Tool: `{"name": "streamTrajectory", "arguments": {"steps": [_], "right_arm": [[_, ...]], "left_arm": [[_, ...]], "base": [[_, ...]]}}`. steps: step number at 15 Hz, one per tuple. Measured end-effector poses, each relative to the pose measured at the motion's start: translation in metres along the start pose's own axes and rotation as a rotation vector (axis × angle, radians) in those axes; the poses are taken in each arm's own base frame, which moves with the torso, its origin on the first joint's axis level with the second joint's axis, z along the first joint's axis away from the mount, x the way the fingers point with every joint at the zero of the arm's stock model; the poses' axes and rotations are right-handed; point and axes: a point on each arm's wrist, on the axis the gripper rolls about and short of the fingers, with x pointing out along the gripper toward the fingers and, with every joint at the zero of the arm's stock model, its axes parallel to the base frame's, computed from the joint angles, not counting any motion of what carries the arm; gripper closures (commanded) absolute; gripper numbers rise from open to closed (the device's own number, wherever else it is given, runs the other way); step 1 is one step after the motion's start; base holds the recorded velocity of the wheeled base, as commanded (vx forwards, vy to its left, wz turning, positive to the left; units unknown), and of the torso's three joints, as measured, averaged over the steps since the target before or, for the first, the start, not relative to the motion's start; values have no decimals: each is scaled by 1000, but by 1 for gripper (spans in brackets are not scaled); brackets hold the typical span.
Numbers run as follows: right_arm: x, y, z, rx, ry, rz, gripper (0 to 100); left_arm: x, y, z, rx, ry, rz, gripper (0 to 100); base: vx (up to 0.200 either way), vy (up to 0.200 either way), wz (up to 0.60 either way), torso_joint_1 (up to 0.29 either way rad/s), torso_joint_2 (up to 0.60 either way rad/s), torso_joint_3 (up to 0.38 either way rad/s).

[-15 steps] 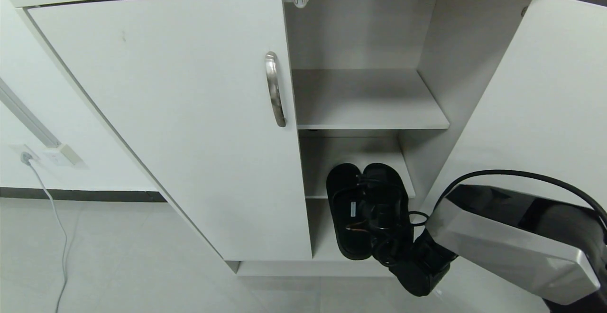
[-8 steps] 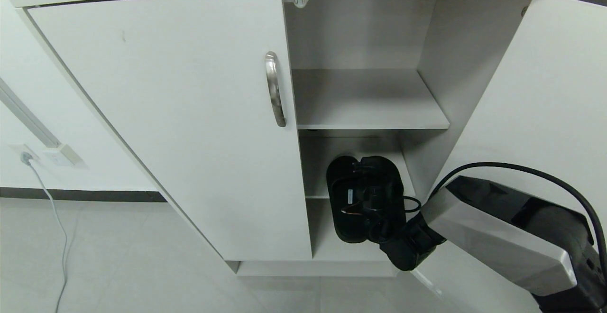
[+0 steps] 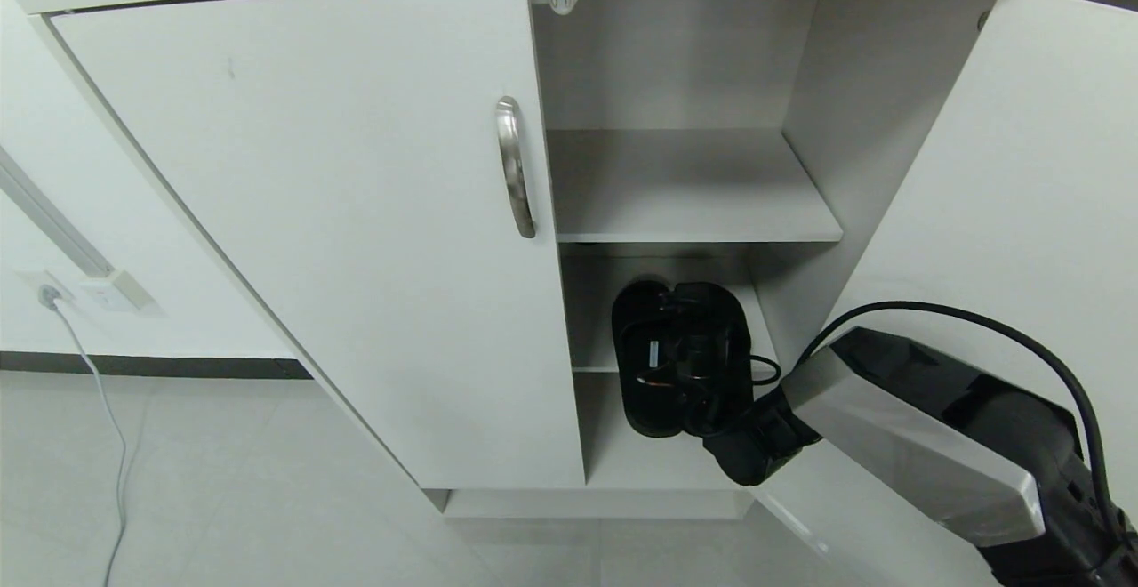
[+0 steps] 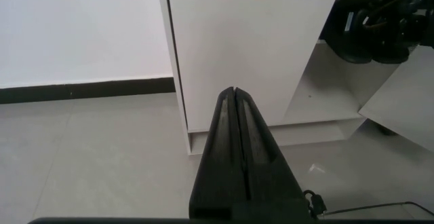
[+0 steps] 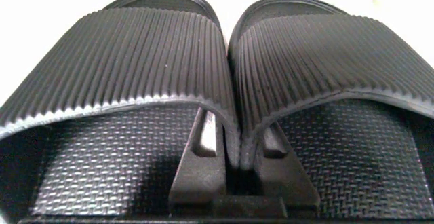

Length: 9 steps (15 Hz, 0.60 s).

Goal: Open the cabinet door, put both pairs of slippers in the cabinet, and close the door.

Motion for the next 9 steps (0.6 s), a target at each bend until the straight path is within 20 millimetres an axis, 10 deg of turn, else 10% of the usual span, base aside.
{"name": "streamTrajectory", "arguments": {"steps": [9], "right_arm": [[43, 2, 22, 16, -22, -47, 100]], "left_arm": [[0, 0, 0, -1, 0, 0, 100]], "base": [[0, 0, 0, 0, 0, 0]]}}
